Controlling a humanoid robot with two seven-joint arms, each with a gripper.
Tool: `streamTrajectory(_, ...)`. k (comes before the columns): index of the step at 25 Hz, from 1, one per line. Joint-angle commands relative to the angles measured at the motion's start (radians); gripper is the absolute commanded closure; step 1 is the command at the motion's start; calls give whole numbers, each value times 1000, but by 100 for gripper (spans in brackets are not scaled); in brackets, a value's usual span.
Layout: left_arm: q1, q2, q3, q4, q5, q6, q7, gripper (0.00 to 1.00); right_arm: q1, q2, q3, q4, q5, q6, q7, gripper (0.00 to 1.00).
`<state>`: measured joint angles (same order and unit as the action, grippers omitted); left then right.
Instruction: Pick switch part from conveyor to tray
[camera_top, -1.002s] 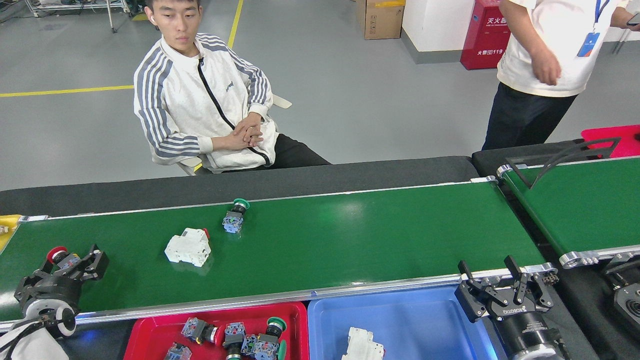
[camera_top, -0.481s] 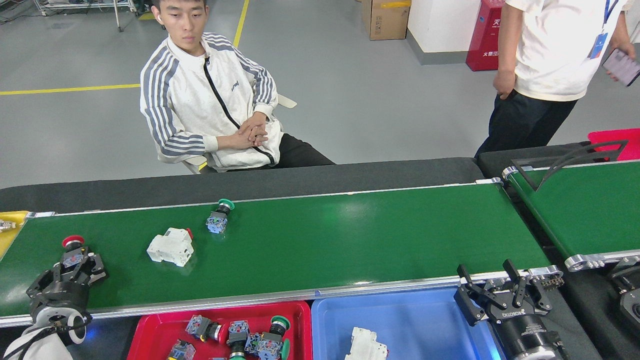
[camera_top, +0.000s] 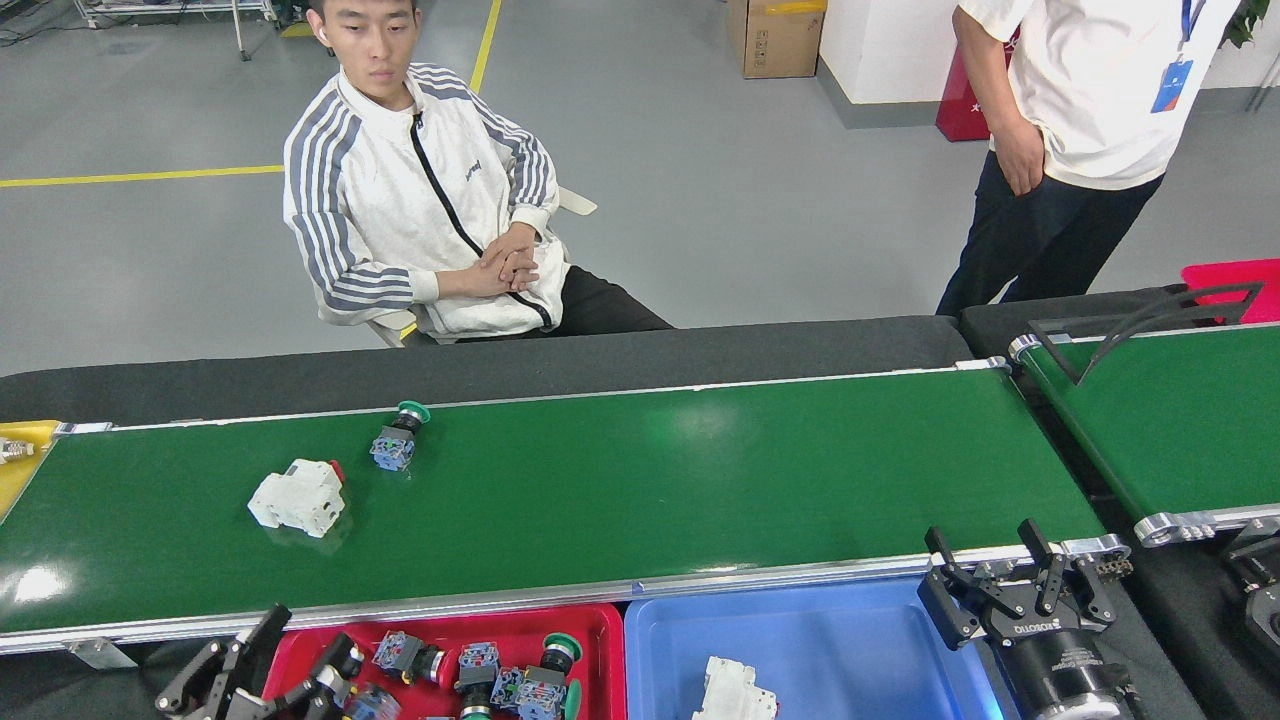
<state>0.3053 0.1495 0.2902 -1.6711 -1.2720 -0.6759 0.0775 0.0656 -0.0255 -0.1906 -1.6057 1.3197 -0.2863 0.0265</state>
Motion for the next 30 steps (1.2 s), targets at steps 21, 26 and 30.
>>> streamTrajectory(21,-285,125,6,304,-101,463,-31,0,-1,-4,-15,-13,-4,1,0,0)
streamTrajectory(26,-405,150,0,455,-105,470,-41,0,0,-4,-15,-14,-4,1,0,0)
streamTrajectory(30,-483,156,0,577,-107,478,-39,0,0,-7,-12,-16,-2,-2,-2,0)
